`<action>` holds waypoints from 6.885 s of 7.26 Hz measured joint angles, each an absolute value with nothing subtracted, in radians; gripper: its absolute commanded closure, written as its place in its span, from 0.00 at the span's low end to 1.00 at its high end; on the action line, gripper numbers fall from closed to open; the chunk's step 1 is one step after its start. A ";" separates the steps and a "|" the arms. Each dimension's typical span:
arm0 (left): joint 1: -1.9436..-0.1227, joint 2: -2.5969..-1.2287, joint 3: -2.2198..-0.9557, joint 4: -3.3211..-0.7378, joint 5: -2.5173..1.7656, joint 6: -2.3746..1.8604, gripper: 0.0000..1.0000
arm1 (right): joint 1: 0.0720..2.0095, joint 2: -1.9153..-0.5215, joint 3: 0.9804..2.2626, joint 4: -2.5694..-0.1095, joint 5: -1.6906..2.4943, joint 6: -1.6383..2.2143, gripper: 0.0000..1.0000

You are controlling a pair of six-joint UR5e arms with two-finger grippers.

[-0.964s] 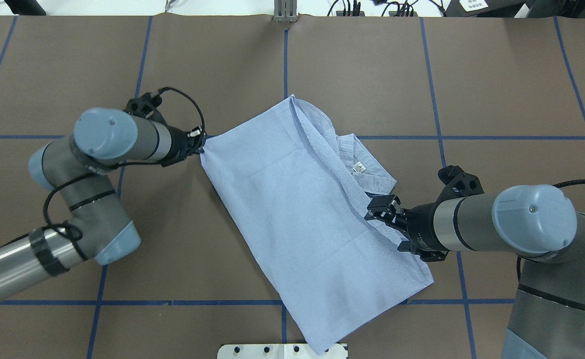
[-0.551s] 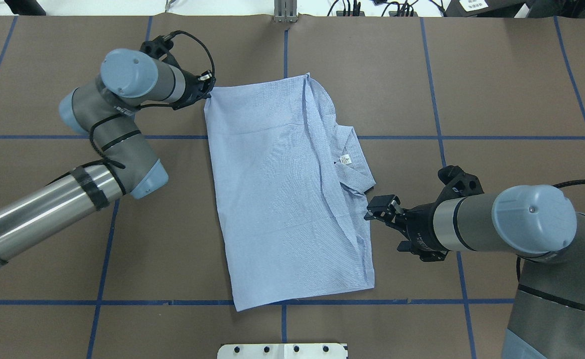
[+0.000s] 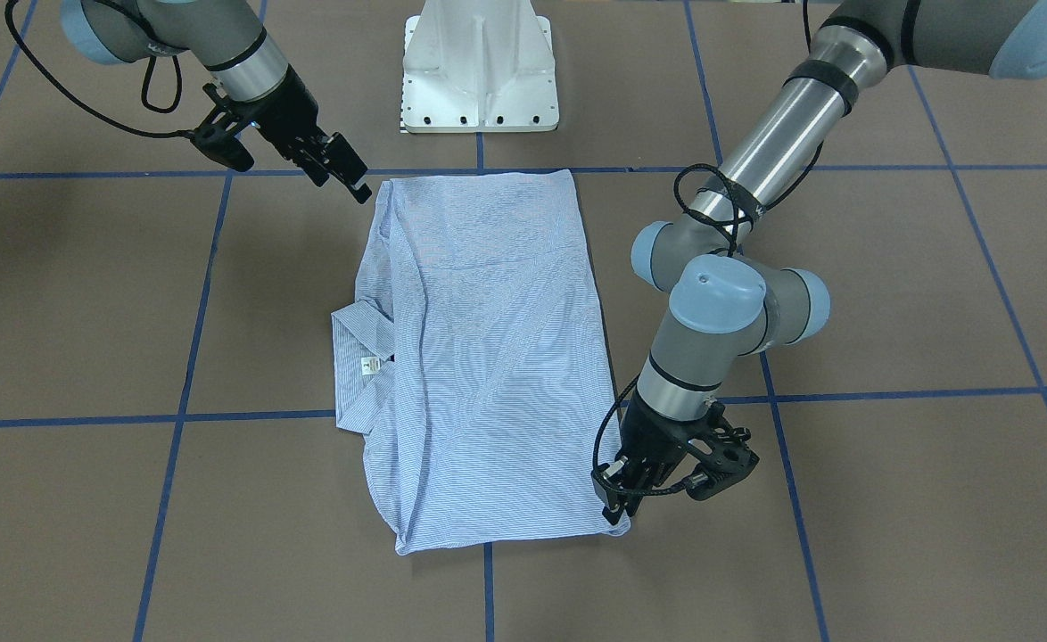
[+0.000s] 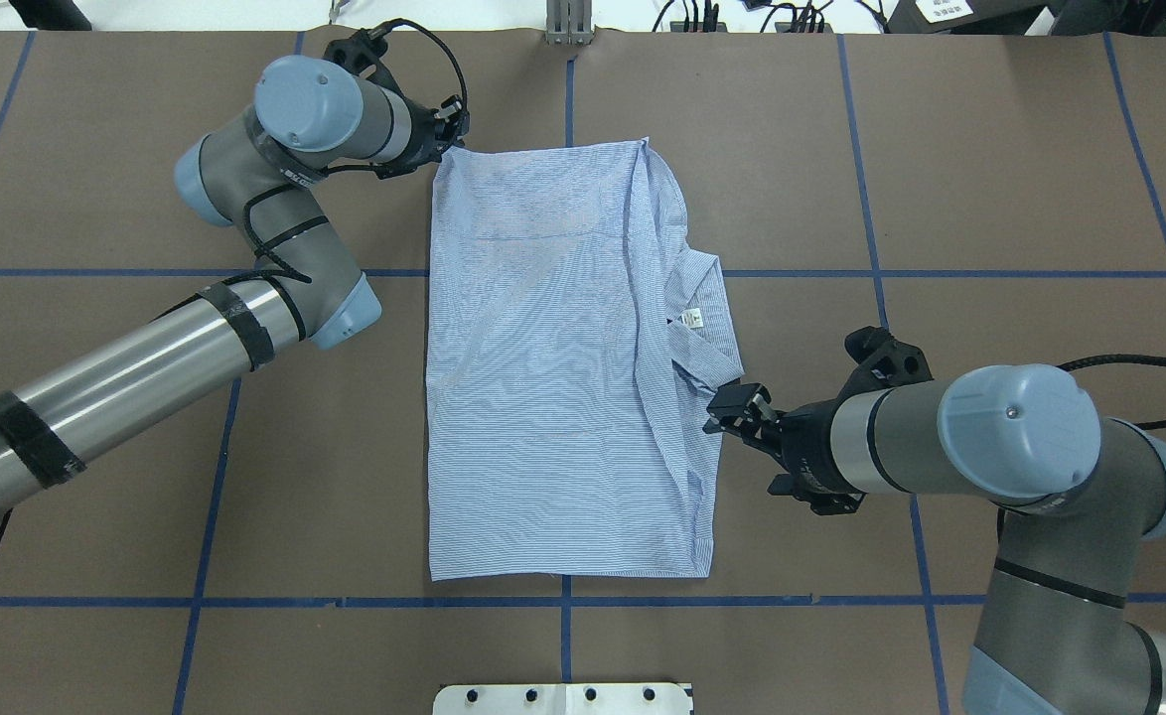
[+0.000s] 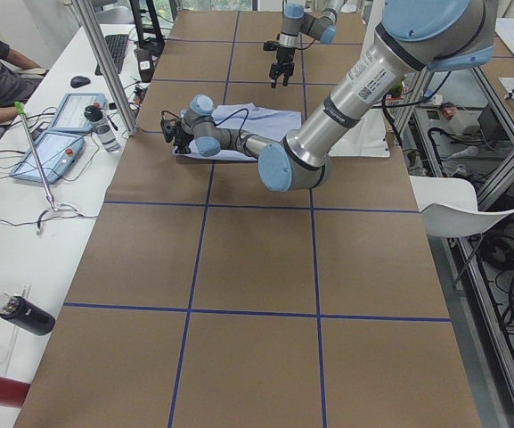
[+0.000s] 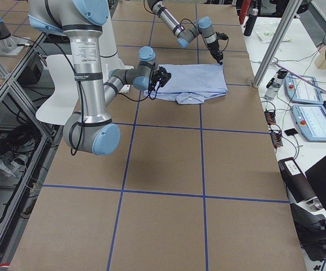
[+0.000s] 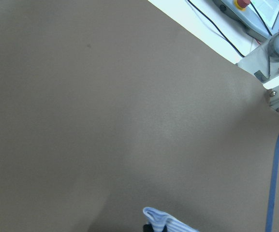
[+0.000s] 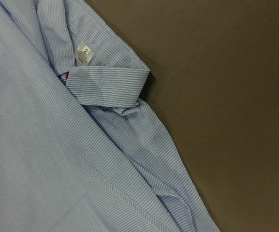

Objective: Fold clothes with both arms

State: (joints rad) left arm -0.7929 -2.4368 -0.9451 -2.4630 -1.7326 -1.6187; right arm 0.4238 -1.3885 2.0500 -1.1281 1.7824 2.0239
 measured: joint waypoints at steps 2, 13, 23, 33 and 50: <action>-0.847 -2.347 -1.095 -2.450 -1.841 -1.612 0.38 | 0.390 -1.313 2.034 -1.232 1.768 2.007 0.00; -0.992 -2.064 -1.476 -2.386 -2.068 -1.606 0.38 | 0.378 -1.132 1.850 -1.724 1.634 1.142 0.00; -0.997 -2.038 -1.483 -2.385 -2.069 -1.605 0.38 | 0.557 -0.832 1.530 -1.693 1.690 1.080 0.00; -1.000 -2.036 -1.483 -2.384 -2.069 -1.605 0.39 | 0.594 -0.926 1.644 -1.656 1.785 1.246 0.00; -0.999 -2.034 -1.483 -2.383 -2.063 -1.608 0.38 | 0.143 -1.205 1.910 -1.421 1.473 2.524 0.43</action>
State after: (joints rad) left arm -0.9988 -2.0340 -1.4833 -2.3834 -2.0632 -1.6076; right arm 0.1428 -1.2049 1.9099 -1.4209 1.4728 2.5236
